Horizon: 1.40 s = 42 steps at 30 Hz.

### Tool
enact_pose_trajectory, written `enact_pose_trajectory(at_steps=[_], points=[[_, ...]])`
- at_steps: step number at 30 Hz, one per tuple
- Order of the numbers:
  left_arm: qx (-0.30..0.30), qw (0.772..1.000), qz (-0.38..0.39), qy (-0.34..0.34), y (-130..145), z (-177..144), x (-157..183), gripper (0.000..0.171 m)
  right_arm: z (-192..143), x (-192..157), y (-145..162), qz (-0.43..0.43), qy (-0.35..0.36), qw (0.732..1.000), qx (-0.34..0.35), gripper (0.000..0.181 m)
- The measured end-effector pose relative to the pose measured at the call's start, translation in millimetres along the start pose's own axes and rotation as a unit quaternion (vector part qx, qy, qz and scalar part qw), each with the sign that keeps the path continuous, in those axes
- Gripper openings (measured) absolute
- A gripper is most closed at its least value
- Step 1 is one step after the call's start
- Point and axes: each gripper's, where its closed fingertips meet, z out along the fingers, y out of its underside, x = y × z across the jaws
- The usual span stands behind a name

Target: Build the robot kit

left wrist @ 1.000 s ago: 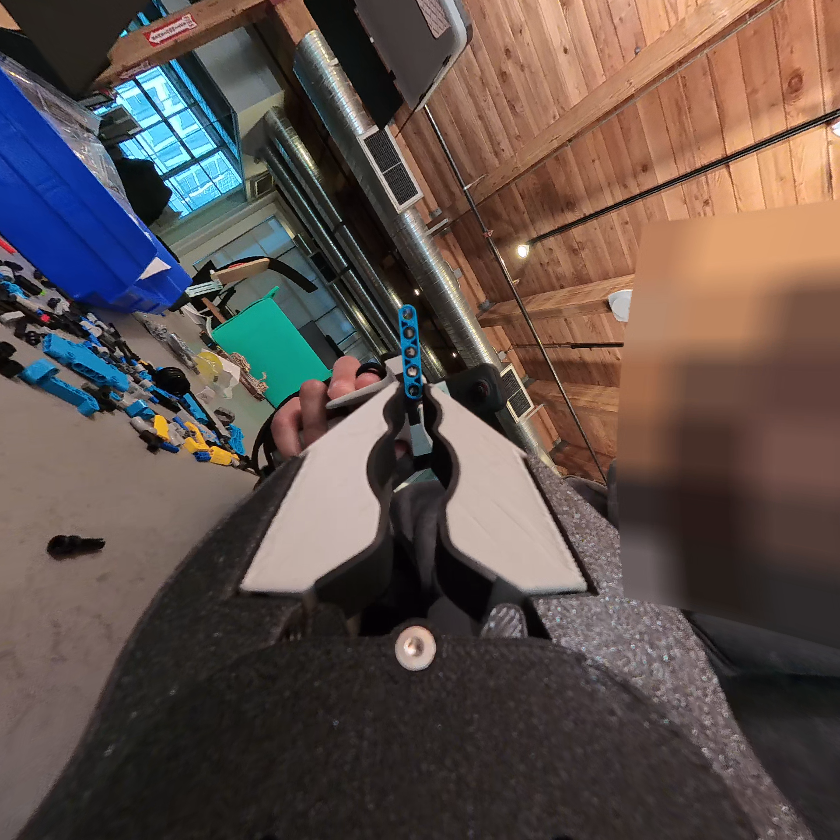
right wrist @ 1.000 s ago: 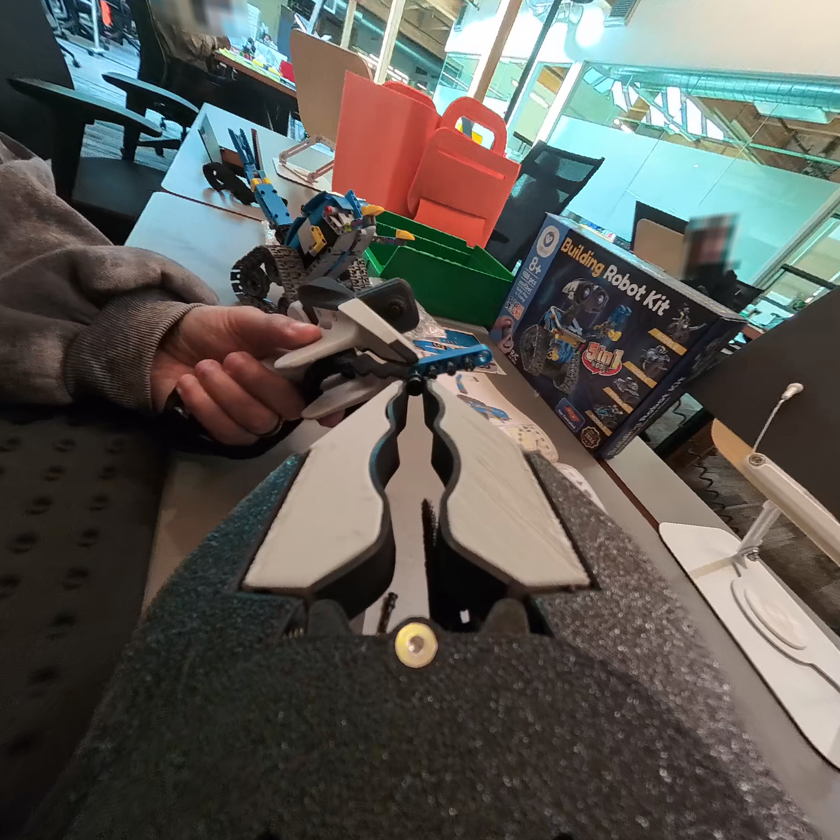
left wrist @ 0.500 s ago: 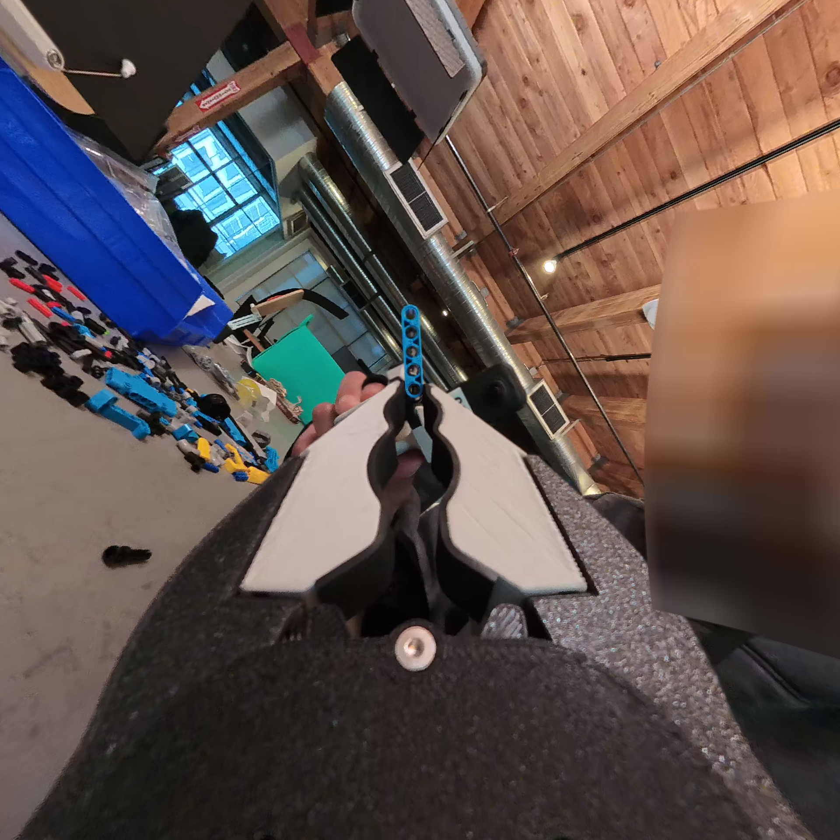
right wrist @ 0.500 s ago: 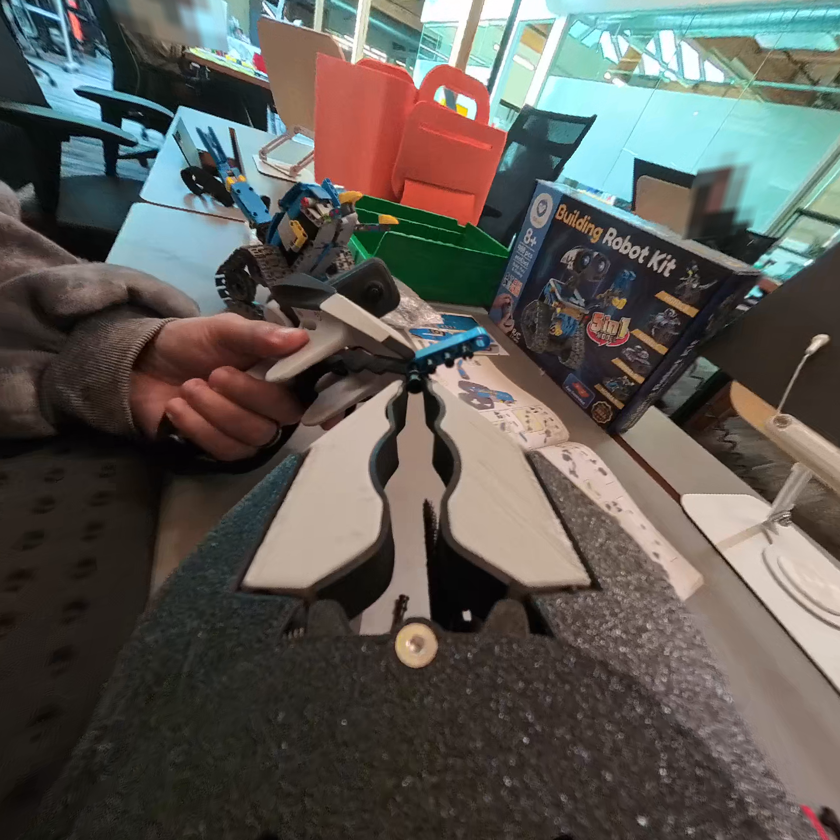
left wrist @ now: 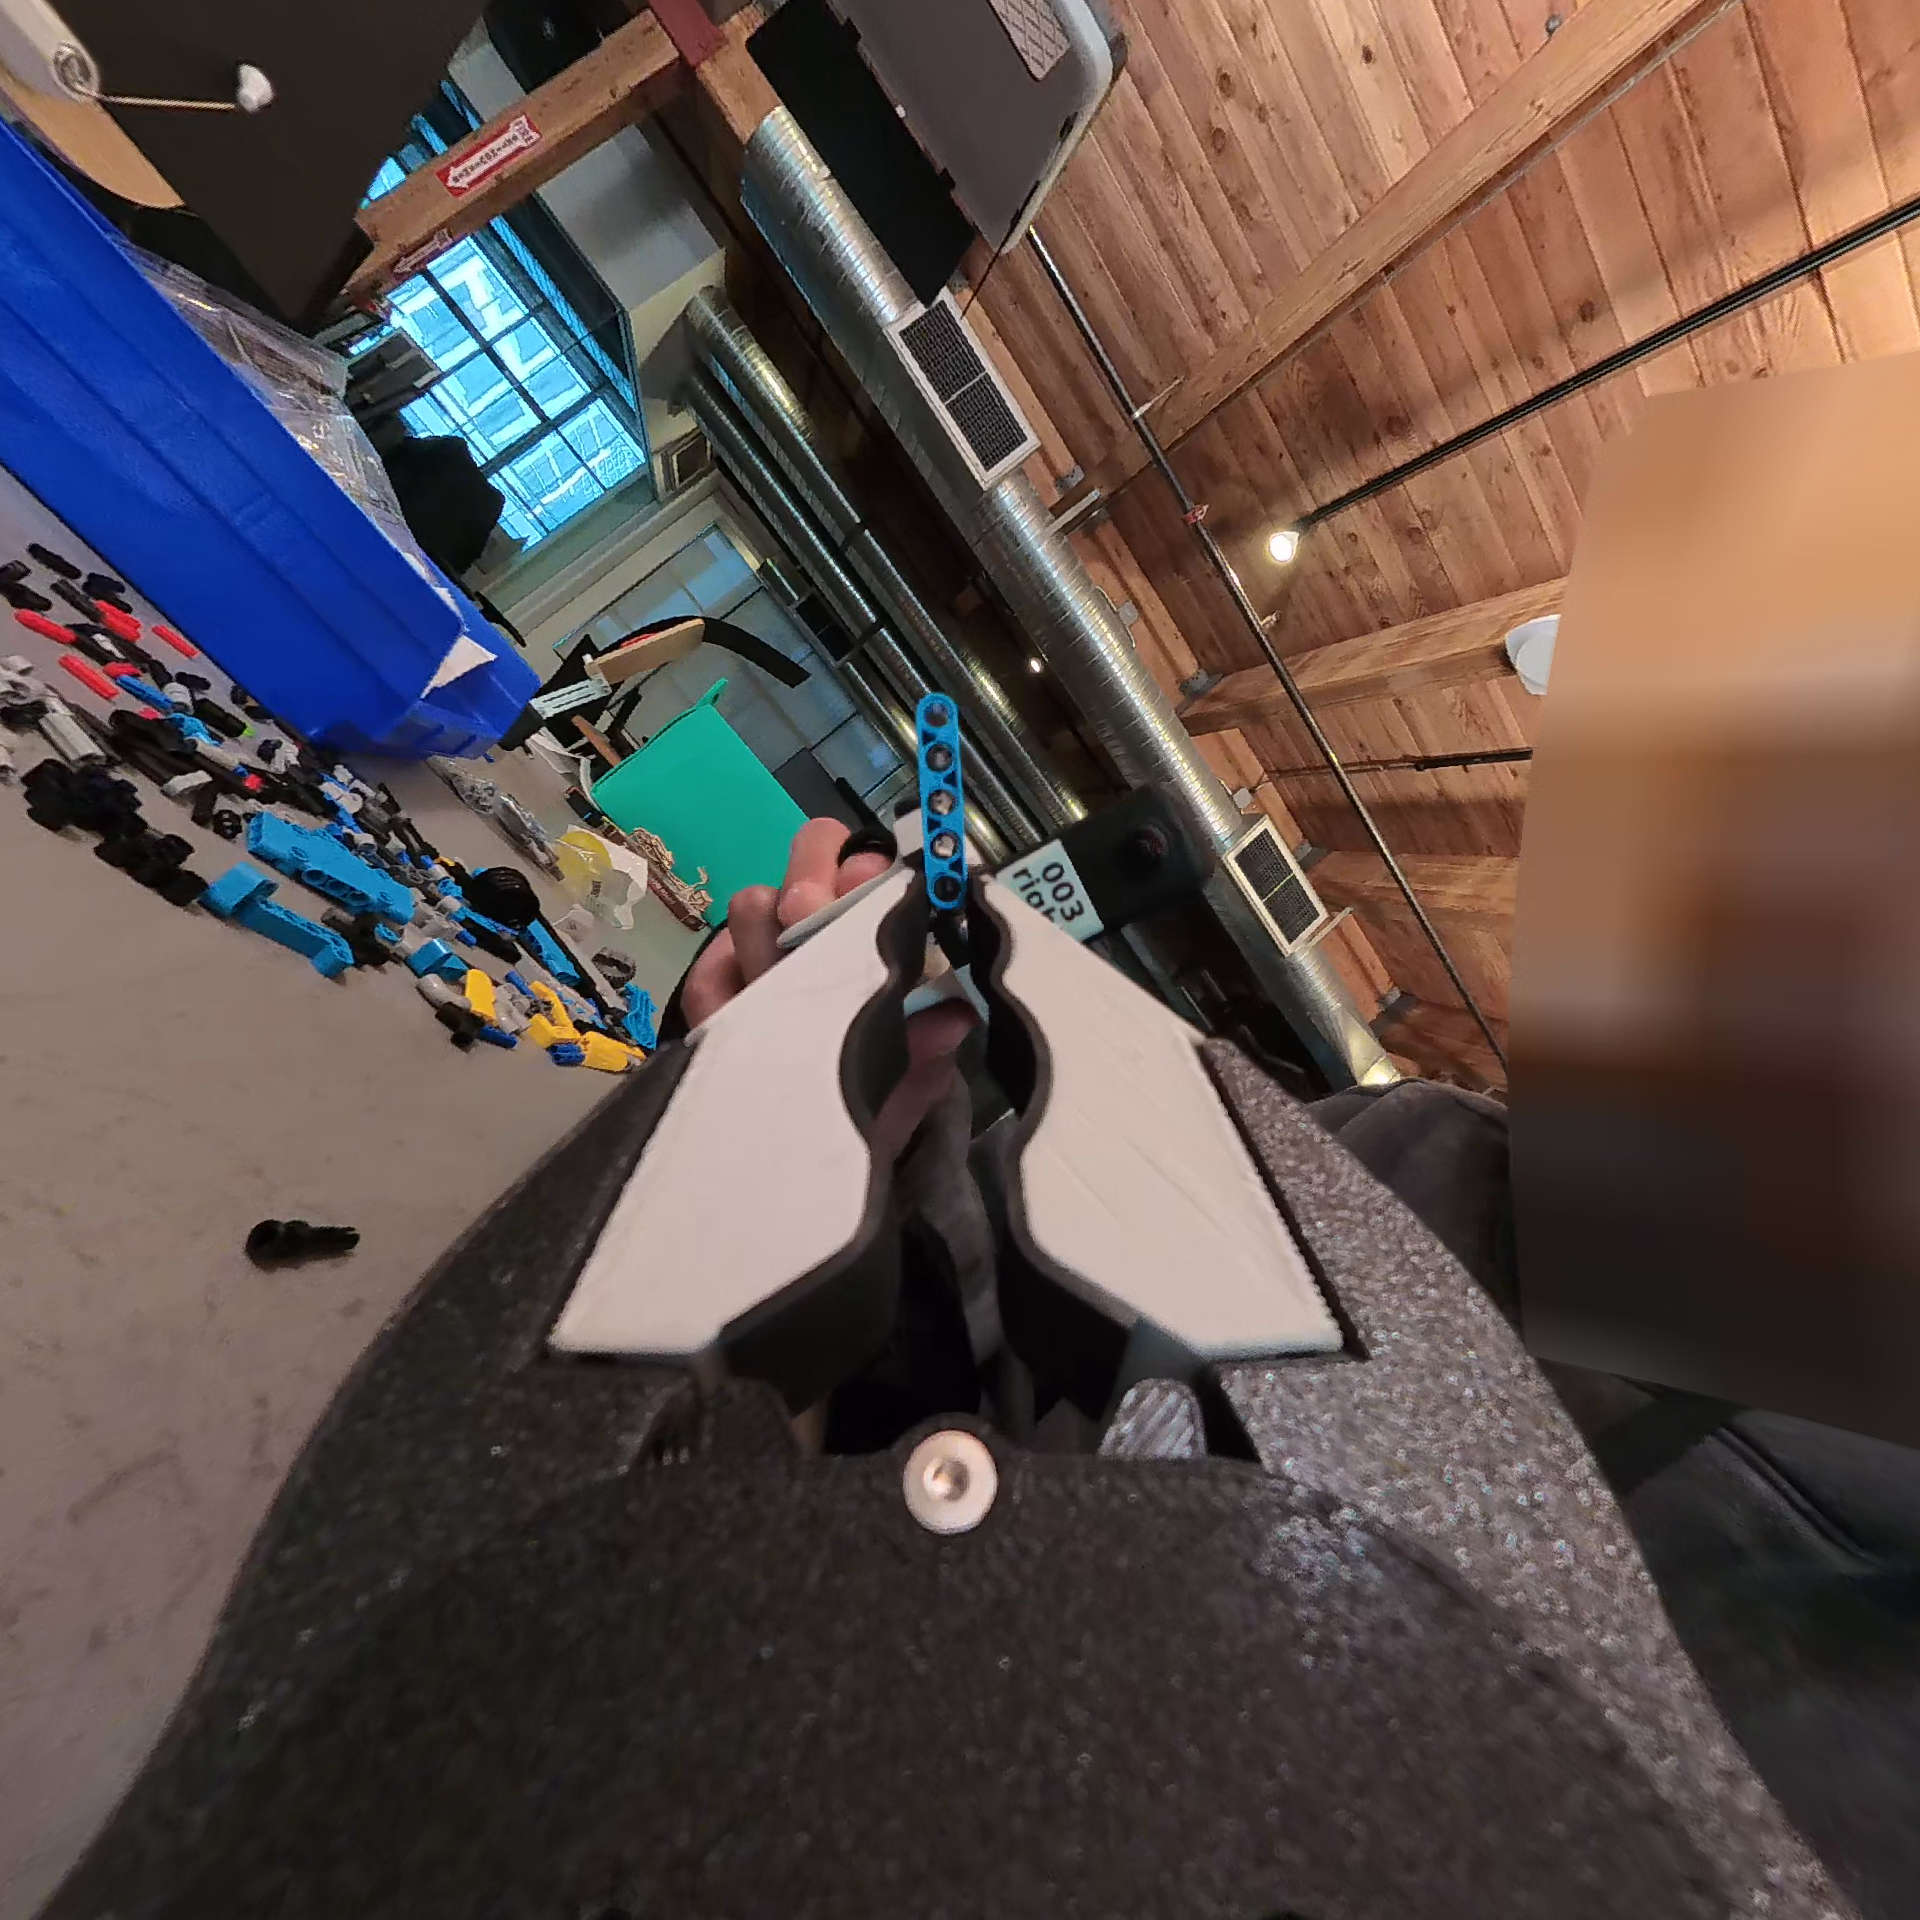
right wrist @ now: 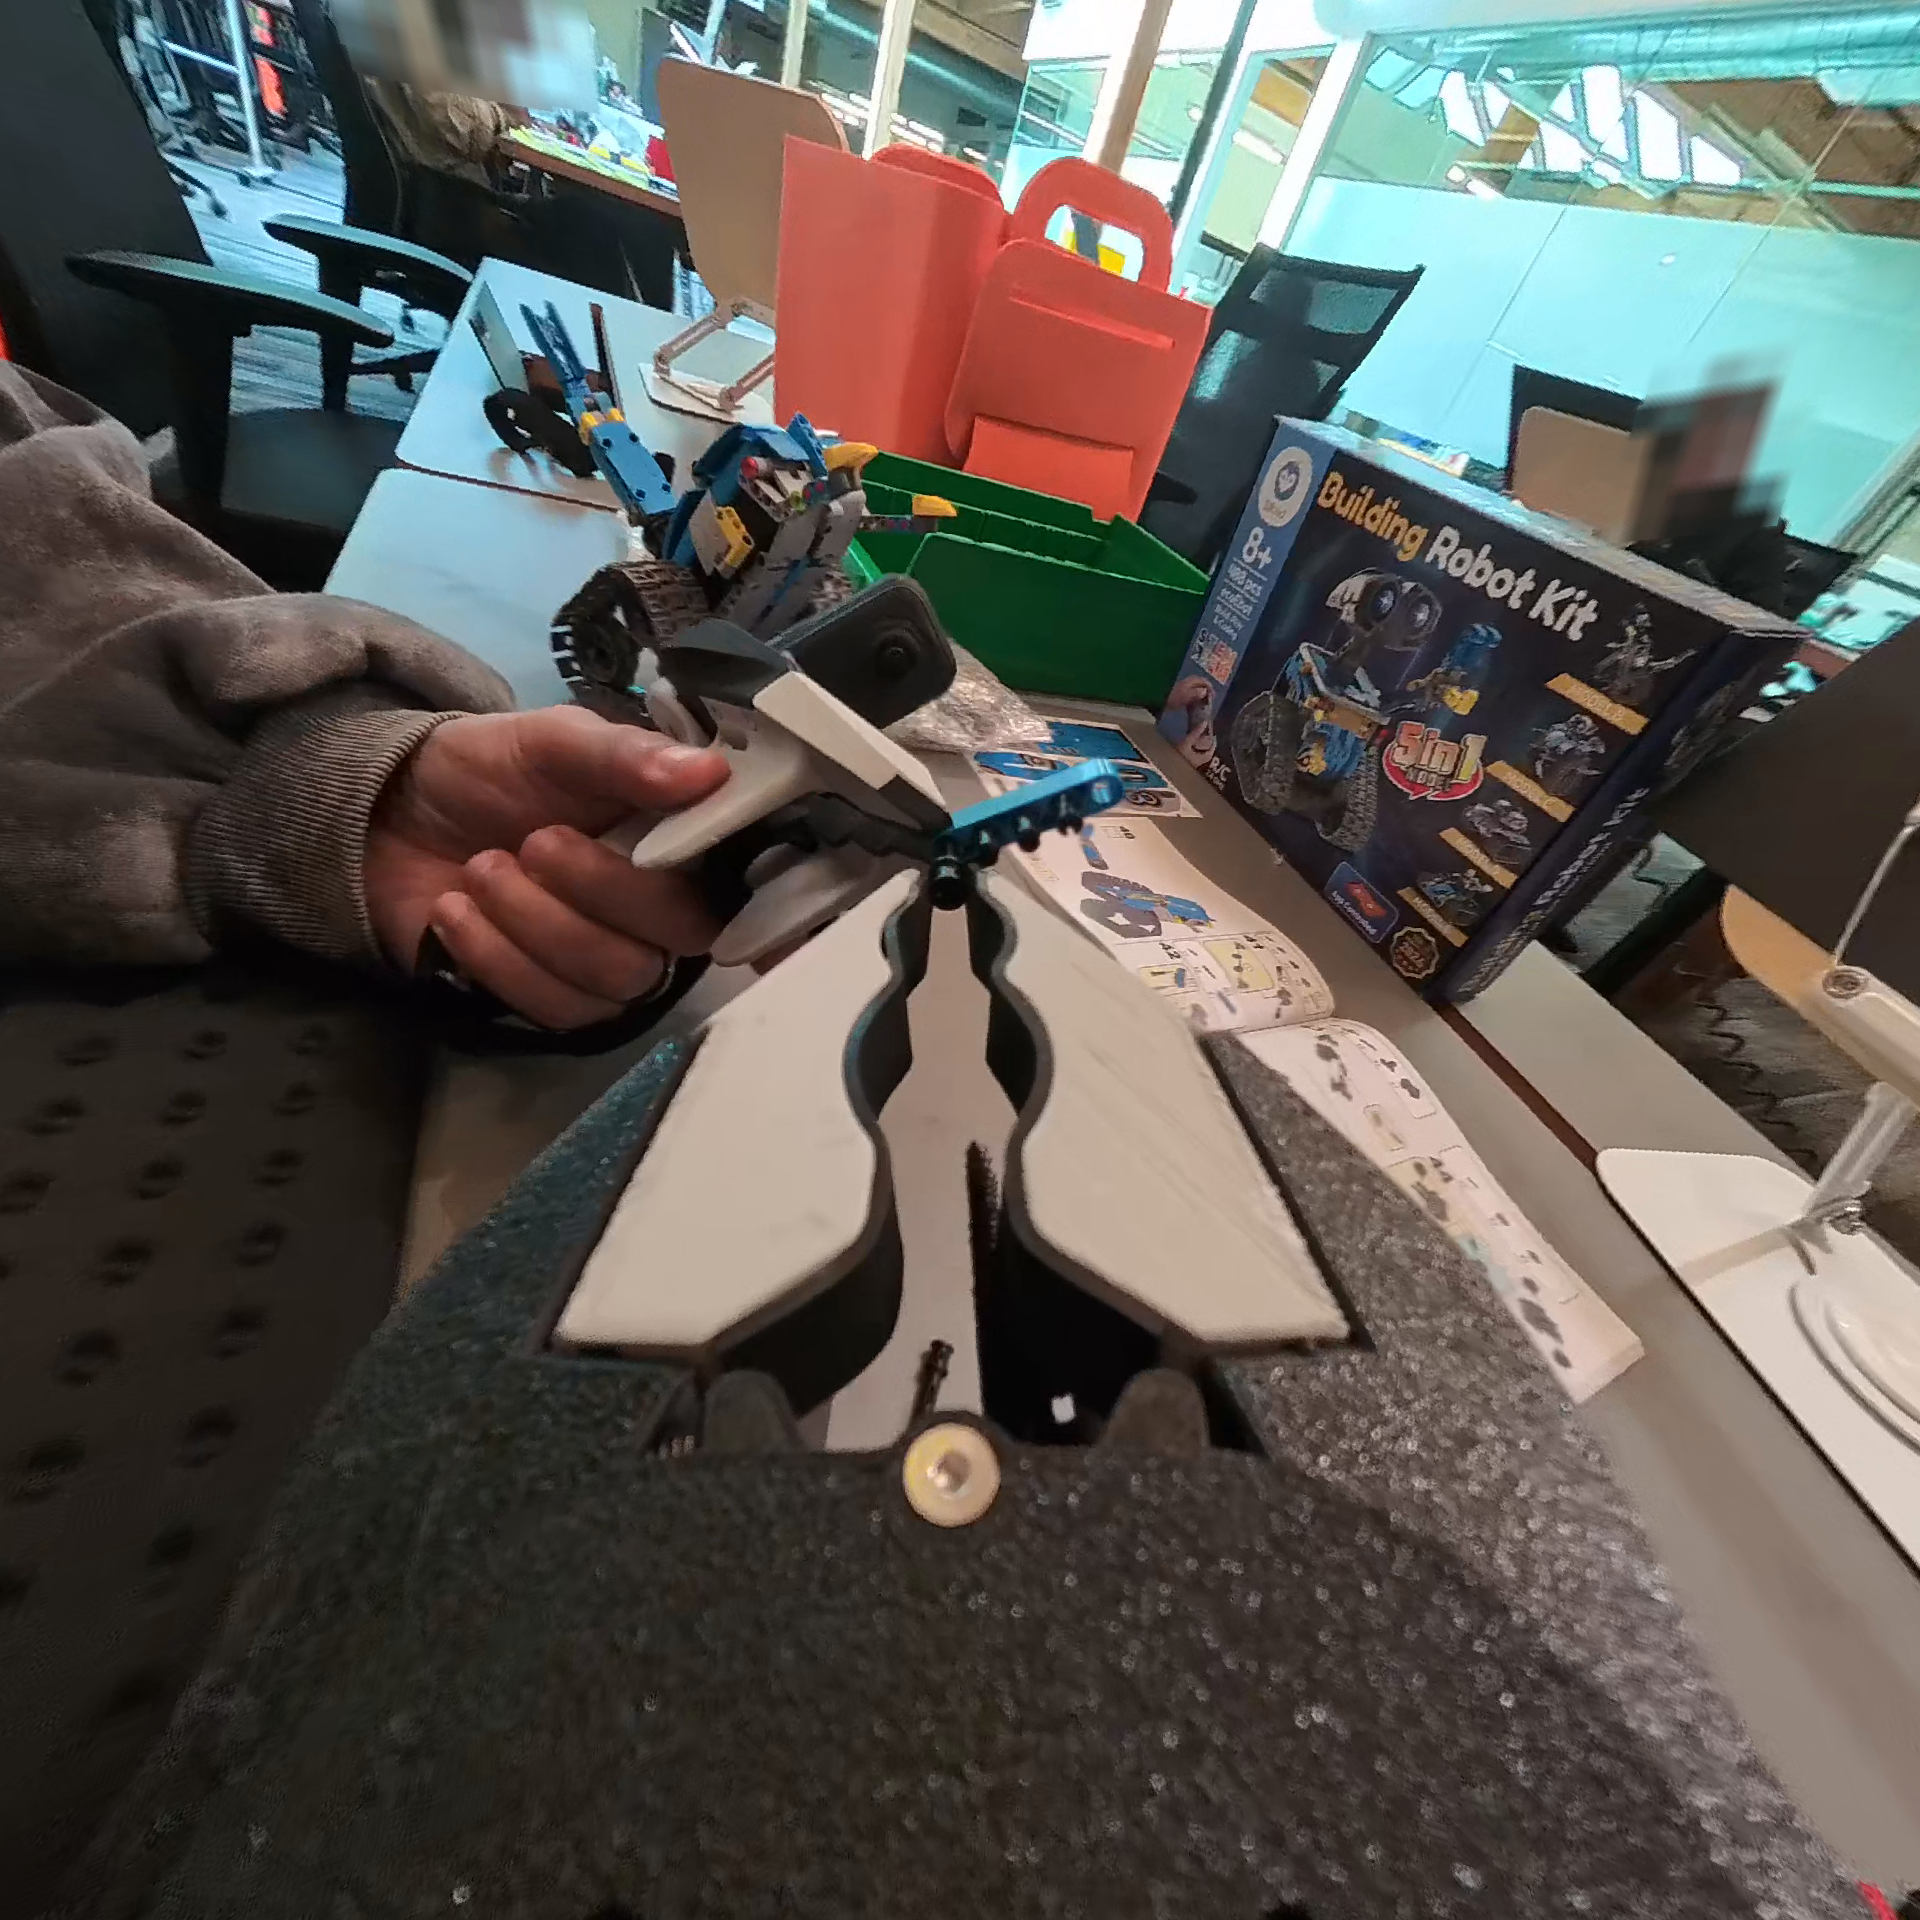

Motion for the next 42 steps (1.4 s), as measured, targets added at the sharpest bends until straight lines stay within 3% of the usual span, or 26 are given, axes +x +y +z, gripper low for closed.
enact_pose_trajectory(at_steps=[12, 18, 24, 27, 30, 34, 40, 42], points=[[-0.011, 0.999, 0.023, -0.021, 4, 1, -2, 0.007, -1, -2, 2, 0.016, -0.011, 1.0, -0.006, 0.005], [-0.077, 0.991, 0.072, -0.08, 8, -3, -16, 0.006, 0, -1, 17, -0.02, -0.019, 0.999, -0.045, 0.007], [-0.171, 0.974, 0.057, -0.137, 35, -11, -38, 0.006, -20, 1, 31, -0.023, -0.074, 0.994, -0.073, 0.049], [-0.223, 0.955, -0.02, -0.192, 53, -22, -52, 0.006, -21, -13, 49, -0.036, -0.116, 0.986, -0.112, 0.062], [-0.287, 0.931, -0.082, -0.208, 72, -34, -43, 0.006, -17, -38, 62, -0.031, -0.172, 0.974, -0.144, 0.063], [-0.355, 0.901, -0.028, -0.247, 84, -49, -42, 0.006, -5, -64, 75, -0.072, -0.192, 0.963, -0.174, 0.055], [-0.375, 0.9, -0.038, -0.218, 87, -48, -31, 0.006, 9, -78, 86, -0.144, -0.177, 0.954, -0.196, 0.044], [-0.372, 0.902, -0.038, -0.214, 85, -48, -29, 0.006, 10, -78, 87, -0.142, -0.176, 0.953, -0.199, 0.031]])
